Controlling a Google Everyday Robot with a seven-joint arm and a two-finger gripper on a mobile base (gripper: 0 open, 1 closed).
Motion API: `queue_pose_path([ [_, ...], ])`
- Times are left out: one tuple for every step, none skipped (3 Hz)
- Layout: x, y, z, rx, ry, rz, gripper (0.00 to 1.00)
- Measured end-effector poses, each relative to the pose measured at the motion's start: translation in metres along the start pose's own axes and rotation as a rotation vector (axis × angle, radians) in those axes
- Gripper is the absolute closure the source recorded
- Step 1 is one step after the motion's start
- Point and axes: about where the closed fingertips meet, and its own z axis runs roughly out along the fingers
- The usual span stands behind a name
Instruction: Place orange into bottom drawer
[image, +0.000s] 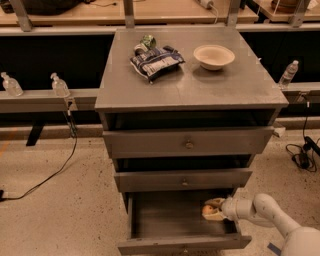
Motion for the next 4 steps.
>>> queue_pose_path([
  [0.04,-0.003,0.019,0.02,-0.004,0.069,1.0],
  [0.04,-0.003,0.019,0.02,-0.004,0.069,1.0],
  [0.035,-0.005,0.026,0.065,-0.047,0.001,1.0],
  [0.027,-0.008,0.04,0.172,-0.094,-0.132,1.0],
])
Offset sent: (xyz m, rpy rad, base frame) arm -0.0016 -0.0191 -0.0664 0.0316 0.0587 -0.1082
